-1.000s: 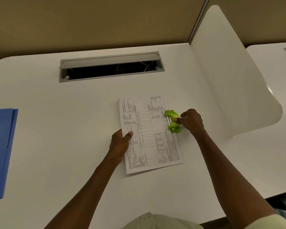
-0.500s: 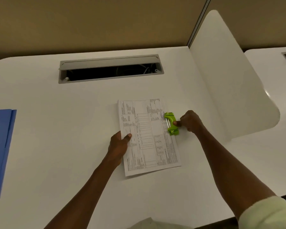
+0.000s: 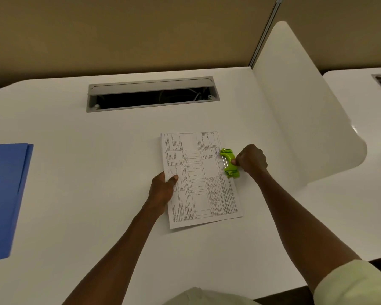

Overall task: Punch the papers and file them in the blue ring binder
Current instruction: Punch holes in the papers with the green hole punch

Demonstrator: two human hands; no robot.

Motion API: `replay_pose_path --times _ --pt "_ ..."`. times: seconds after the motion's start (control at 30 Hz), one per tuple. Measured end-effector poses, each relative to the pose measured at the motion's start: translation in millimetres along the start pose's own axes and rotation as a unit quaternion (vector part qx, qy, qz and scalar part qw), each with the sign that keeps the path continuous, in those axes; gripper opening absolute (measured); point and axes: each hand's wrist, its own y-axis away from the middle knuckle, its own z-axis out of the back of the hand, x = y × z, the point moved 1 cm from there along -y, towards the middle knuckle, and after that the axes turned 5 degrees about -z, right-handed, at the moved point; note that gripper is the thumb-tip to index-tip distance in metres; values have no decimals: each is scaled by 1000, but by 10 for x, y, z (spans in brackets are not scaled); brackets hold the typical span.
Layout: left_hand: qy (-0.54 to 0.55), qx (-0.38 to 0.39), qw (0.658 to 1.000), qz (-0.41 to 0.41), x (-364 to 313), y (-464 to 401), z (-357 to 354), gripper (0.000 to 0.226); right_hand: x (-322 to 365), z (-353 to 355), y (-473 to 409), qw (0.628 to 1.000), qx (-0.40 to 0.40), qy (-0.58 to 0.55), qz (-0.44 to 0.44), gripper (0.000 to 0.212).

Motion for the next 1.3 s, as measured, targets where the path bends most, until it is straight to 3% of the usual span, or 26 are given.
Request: replay_pose_path --times 0.1,0.27,1.3 --pt "7 -1 1000 0 22 5 0 29 23 -3 111 999 -3 -17 43 28" --pt "5 3 1000 6 30 0 2 29 83 41 245 996 -20 -12 82 23" --pt "63 -47 997 22 354 94 490 26 3 54 182 997 15 -74 34 25"
